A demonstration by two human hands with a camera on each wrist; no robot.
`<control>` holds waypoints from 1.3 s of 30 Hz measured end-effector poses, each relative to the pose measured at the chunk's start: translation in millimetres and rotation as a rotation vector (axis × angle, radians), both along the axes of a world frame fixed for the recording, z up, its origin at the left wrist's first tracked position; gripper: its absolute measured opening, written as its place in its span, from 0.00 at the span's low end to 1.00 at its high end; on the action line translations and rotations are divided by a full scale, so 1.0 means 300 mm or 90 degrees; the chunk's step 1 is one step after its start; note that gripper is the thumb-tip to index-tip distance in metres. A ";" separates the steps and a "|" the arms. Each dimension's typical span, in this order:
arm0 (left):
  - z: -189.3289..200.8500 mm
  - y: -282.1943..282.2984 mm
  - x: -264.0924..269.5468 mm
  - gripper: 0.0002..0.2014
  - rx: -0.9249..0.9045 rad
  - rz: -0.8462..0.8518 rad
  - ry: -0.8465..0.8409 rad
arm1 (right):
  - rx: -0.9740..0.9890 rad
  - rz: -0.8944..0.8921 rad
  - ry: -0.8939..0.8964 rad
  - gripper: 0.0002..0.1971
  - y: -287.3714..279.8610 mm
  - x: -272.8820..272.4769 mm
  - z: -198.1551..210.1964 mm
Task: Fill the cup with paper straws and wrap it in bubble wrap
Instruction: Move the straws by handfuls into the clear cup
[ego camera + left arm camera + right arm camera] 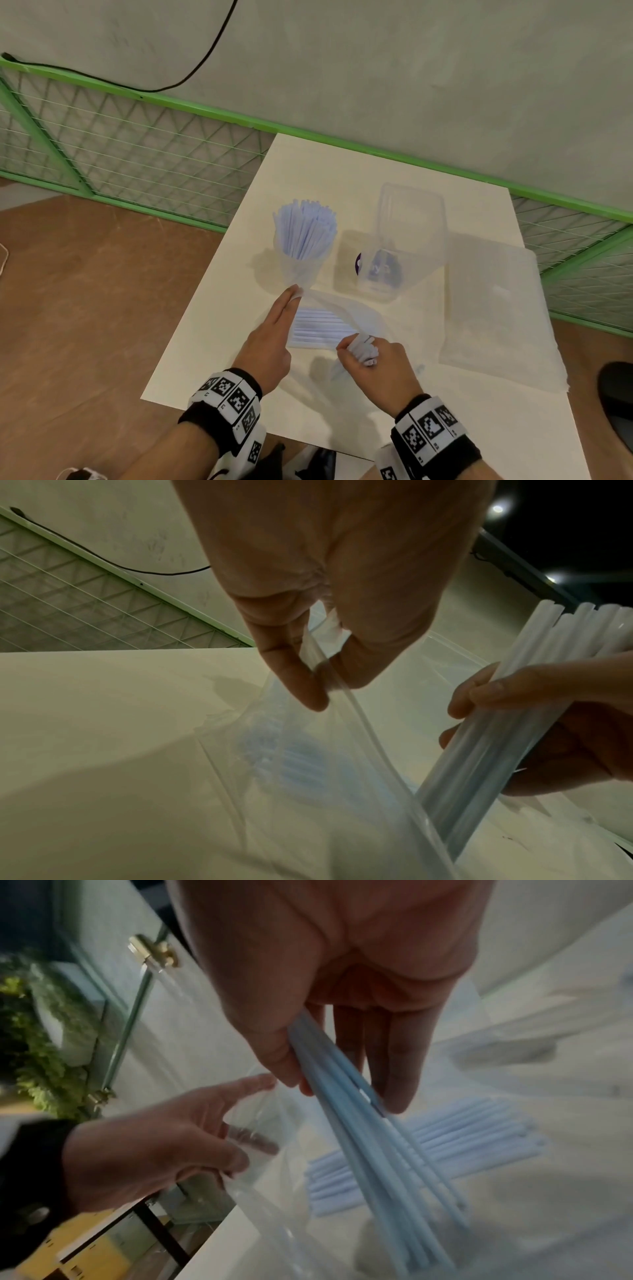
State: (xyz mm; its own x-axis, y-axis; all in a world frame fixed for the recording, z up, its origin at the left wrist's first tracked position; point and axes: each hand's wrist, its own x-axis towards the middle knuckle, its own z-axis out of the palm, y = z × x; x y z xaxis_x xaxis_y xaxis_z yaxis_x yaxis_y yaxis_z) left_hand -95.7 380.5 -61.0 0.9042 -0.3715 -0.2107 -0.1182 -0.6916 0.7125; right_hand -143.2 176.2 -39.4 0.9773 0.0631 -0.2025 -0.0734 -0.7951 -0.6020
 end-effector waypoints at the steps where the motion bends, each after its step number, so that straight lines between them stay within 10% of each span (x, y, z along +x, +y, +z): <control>1: 0.001 -0.001 0.000 0.51 0.000 0.001 0.000 | -0.005 -0.007 0.015 0.13 -0.007 0.005 -0.002; 15: 0.003 0.012 0.001 0.50 -0.011 -0.007 0.022 | 0.350 -0.223 -0.161 0.04 0.047 0.437 0.521; 26: 0.016 0.017 0.008 0.51 -0.023 -0.018 0.025 | 0.048 -0.024 -0.095 0.17 0.141 0.692 0.306; 31: 0.017 0.019 0.011 0.51 -0.017 -0.008 0.026 | 0.088 -0.024 -0.202 0.48 0.079 0.662 0.285; 35: 0.002 0.024 0.010 0.51 -0.012 -0.008 0.025 | 0.156 -0.068 -0.408 0.35 0.076 0.580 0.274; 39: 0.001 0.022 0.010 0.52 -0.002 -0.006 0.026 | 0.009 0.033 -0.348 0.32 0.118 0.504 0.187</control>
State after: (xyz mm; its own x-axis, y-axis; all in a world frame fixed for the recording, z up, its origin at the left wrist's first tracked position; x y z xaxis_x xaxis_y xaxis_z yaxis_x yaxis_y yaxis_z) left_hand -92.6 387.2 -60.7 0.8912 -0.3811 -0.2460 -0.0960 -0.6885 0.7189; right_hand 8.0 211.6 16.7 0.9352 0.1123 0.3359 0.2922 -0.7806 -0.5525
